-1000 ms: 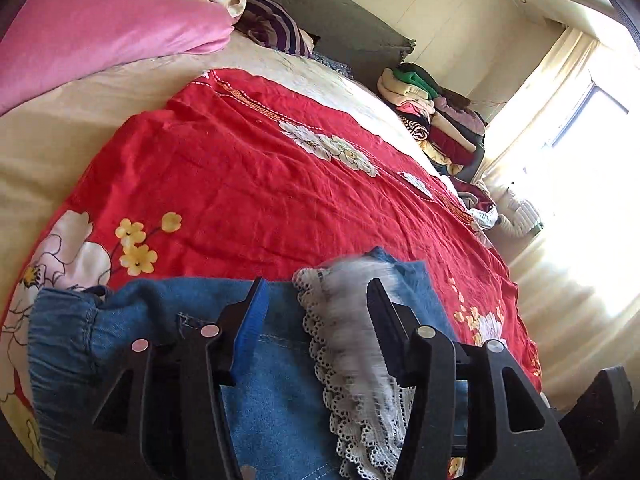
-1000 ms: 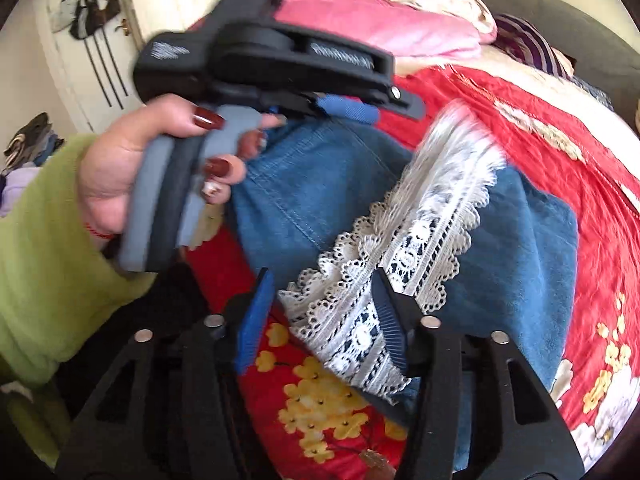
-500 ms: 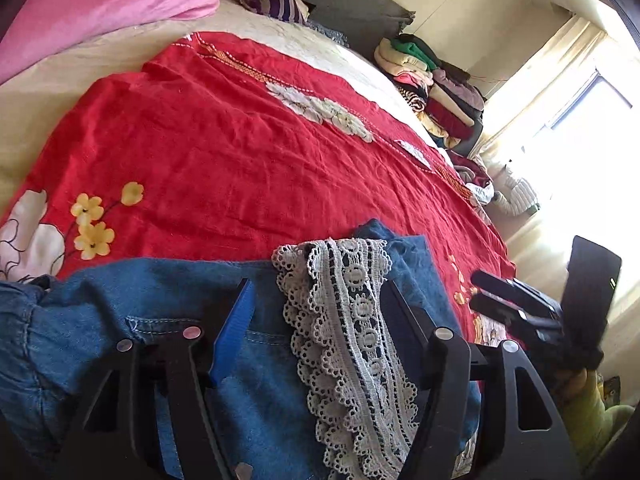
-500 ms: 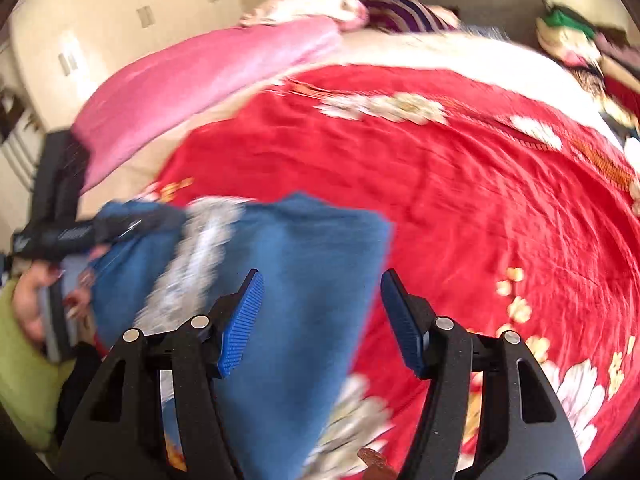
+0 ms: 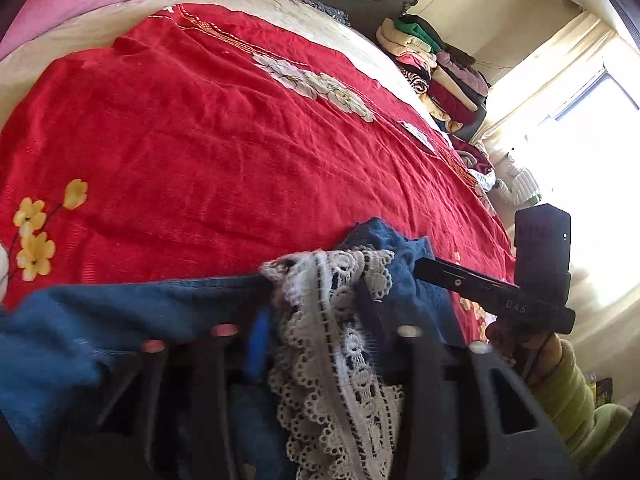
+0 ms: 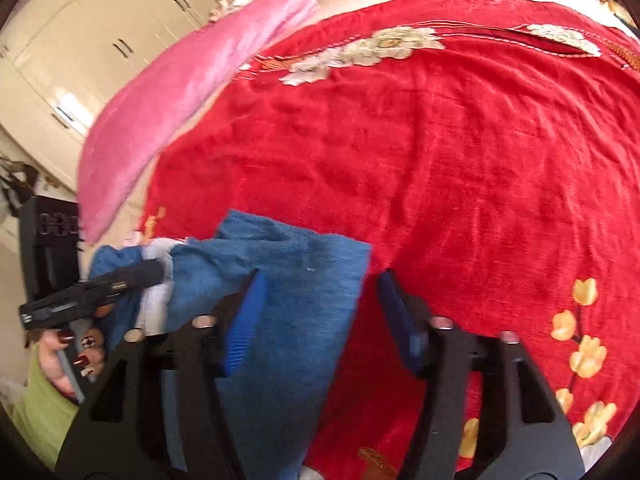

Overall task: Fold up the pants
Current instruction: 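Lay the lace leg over the other leg with the right tool, then release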

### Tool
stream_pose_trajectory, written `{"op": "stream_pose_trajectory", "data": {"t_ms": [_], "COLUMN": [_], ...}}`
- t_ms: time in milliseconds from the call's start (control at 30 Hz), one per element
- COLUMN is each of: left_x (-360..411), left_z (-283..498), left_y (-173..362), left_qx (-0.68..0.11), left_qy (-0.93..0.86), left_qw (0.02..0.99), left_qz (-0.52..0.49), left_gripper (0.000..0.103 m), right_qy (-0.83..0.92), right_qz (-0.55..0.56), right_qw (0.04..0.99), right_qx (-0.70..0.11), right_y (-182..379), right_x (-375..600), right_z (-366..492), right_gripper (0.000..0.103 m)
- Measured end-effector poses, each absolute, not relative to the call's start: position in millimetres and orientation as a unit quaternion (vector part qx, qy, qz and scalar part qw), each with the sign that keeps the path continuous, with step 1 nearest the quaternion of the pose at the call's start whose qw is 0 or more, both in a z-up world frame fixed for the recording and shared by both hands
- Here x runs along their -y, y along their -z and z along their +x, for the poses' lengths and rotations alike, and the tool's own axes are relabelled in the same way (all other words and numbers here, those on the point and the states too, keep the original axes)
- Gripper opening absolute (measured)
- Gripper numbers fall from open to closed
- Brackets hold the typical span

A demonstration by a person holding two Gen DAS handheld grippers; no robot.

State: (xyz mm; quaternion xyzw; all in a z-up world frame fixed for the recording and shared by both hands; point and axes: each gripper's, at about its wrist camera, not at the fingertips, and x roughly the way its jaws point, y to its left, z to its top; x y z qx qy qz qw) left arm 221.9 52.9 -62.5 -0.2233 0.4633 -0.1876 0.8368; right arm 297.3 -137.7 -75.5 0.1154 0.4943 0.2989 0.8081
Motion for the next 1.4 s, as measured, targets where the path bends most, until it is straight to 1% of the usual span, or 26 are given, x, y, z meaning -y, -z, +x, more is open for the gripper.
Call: {"op": "stream_pose_trajectory", "data": {"t_ms": [67,100,267,400,433,467,533,567,600,633,667,700,733,767,833,867,967,1100,1167,1400], "left_x": [-46.8,-44.0,-26.4,-19.2,-21.0,-24.8,-32.6,-35.0,-37.2,-39.0,-44.2,-46.1,-49.0,-52.3,-55.2,-56.9,-60.9,-66.7,-69.2,-69.9], "left_z": [220.5,218.8,219.2,229.7,232.4,231.9,229.4,227.1,224.7,220.9,214.3,211.8,207.3,200.2,191.9,184.3,166.6,145.8,134.4,103.2], "left_y": [57.0,51.6,25.8,40.9,49.4,53.7,57.6,55.9,53.0,48.6,46.5,44.2,41.9,40.5,38.4,35.6,31.8,27.6,25.3,29.8], "left_qx": [-0.455,-0.447,-0.413,-0.433,-0.447,-0.453,-0.457,-0.455,-0.453,-0.449,-0.445,-0.444,-0.442,-0.444,-0.445,-0.441,-0.436,-0.43,-0.427,-0.435], "left_qy": [0.199,0.204,0.199,0.166,0.15,0.141,0.139,0.142,0.141,0.139,0.14,0.141,0.142,0.137,0.134,0.132,0.126,0.122,0.125,0.14], "left_qw": [0.839,0.843,0.871,0.875,0.871,0.869,0.864,0.864,0.866,0.87,0.871,0.871,0.872,0.872,0.872,0.874,0.879,0.882,0.881,0.871], "left_qz": [-0.222,-0.22,-0.177,-0.141,-0.139,-0.141,-0.157,-0.16,-0.157,-0.152,-0.152,-0.155,-0.157,-0.156,-0.155,-0.154,-0.146,-0.151,-0.16,-0.182], "left_gripper": [0.014,0.014,0.013,0.015,0.02,0.028,0.033,0.034,0.034,0.036,0.038,0.039,0.044,0.048,0.052,0.056,0.062,0.063,0.069,0.069], "right_qy": [-0.314,-0.32,-0.311,-0.28,-0.265,-0.254,-0.242,-0.241,-0.238,-0.228,-0.224,-0.224,-0.223,-0.222,-0.221,-0.221,-0.22,-0.219,-0.222,-0.234], "right_qz": [0.111,0.109,0.111,0.062,0.041,0.021,0.006,0.008,0.01,0.013,0.017,0.022,0.028,0.03,0.028,0.025,0.016,0.002,0.0,-0.02], "right_qw": [0.809,0.812,0.842,0.853,0.857,0.859,0.863,0.864,0.866,0.871,0.874,0.875,0.877,0.879,0.881,0.882,0.885,0.886,0.885,0.881], "right_qx": [-0.484,-0.476,-0.427,-0.435,-0.441,-0.444,-0.443,-0.441,-0.44,-0.436,-0.431,-0.428,-0.424,-0.42,-0.417,-0.415,-0.41,-0.41,-0.41,-0.41], "right_y": [72.7,70.0,49.1,53.9,57.4,60.2,62.7,63.1,61.3,57.1,54.6,52.2,48.3,44.9,40.2,37.7,33.2,29.1,27.4,23.2], "right_x": [137.3,138.4,153.2,140.6,135.7,131.8,130.3,133.3,136.1,140.9,144.4,147.8,152.4,155.9,159.8,161.4,163.0,163.5,163.0,158.5], "right_z": [293.0,290.2,280.6,284.1,284.8,284.2,281.1,279.6,278.2,275.0,272.3,269.8,264.9,259.3,248.0,240.6,223.4,201.8,193.5,159.7], "right_gripper": [0.011,0.008,0.007,0.008,0.011,0.015,0.02,0.023,0.028,0.039,0.043,0.044,0.046,0.05,0.056,0.058,0.063,0.068,0.069,0.071]}}
